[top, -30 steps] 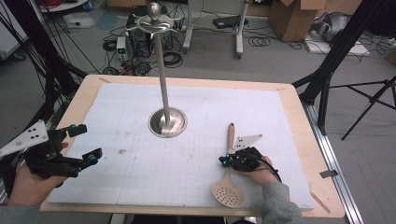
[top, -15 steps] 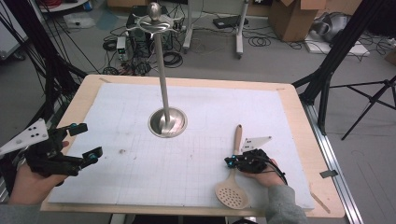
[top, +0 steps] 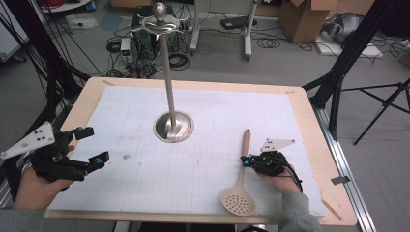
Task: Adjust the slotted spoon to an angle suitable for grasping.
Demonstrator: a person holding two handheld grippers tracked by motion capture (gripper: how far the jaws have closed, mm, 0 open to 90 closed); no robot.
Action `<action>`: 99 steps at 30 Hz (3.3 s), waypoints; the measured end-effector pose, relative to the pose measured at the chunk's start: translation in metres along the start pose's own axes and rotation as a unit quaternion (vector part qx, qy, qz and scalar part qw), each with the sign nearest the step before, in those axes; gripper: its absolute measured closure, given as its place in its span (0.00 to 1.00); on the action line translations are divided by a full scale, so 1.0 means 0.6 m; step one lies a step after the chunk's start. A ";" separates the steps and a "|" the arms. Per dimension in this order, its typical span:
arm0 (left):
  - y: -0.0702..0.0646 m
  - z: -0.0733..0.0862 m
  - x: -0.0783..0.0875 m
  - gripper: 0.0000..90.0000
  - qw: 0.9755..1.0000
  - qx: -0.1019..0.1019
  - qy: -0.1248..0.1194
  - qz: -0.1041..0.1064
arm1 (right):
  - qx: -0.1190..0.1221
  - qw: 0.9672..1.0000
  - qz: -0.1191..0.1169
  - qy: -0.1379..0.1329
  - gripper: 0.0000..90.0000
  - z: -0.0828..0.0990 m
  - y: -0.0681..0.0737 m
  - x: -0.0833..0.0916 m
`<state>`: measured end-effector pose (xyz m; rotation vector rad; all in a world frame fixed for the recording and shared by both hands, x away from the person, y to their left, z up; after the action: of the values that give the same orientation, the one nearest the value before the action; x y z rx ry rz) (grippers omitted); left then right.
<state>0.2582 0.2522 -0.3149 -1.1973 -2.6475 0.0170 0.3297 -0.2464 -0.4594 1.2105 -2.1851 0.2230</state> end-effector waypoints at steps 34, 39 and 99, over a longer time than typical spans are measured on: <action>0.001 0.009 0.014 0.02 1.000 0.002 0.005 -0.013 | 0.017 1.000 -0.009 0.013 1.00 -0.017 0.000 -0.054; 0.002 0.010 0.018 0.02 1.000 0.003 0.006 -0.015 | 0.026 0.999 -0.017 0.016 1.00 -0.024 0.006 -0.064; 0.009 0.014 0.013 0.02 1.000 0.007 0.008 -0.017 | 0.088 0.987 -0.111 0.072 1.00 -0.012 0.078 -0.053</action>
<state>0.2554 0.2619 -0.3220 -1.1442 -2.6480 0.0204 0.3073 -0.1947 -0.4656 1.4757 -1.9206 0.4046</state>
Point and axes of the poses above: each handheld gripper's, and its own axes: x roughly backward along the jaws, z roughly out of its underside, y roughly to its left, the point moved 4 cm from there along -x, roughly forward along the jaws, and after that the axes turned 1 degree about -z, right-handed, at the moved point
